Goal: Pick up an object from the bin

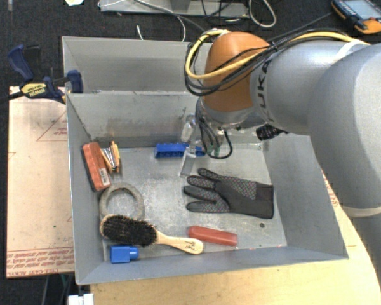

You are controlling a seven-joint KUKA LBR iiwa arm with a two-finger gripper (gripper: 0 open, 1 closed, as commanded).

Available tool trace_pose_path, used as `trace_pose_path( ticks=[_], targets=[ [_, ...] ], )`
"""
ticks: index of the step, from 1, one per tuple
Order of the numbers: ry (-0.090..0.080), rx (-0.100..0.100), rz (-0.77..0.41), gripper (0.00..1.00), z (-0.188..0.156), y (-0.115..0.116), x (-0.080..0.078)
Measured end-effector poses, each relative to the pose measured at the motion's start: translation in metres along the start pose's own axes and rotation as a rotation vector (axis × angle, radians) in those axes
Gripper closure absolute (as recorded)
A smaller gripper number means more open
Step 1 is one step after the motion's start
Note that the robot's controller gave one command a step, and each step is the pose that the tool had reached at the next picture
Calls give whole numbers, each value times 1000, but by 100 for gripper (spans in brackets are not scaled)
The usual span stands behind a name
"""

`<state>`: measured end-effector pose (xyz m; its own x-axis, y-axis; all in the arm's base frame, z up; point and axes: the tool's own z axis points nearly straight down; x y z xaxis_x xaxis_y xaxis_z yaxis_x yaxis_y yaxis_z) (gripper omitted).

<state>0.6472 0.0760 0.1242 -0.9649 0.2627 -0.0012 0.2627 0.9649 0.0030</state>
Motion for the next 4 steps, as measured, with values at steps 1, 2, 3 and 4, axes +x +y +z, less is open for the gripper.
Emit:
trace_pose_path(
  ticks=[1, 2, 3, 4],
  targets=[
    [-5, -5, 142, 0, 51, -7, -2],
    [-11, -5, 115, 100, 51, -4, 1],
    [-11, -5, 115, 100, 52, -4, 1],
    [-1, -1, 116, 100, 23, -5, 4]
  ],
)
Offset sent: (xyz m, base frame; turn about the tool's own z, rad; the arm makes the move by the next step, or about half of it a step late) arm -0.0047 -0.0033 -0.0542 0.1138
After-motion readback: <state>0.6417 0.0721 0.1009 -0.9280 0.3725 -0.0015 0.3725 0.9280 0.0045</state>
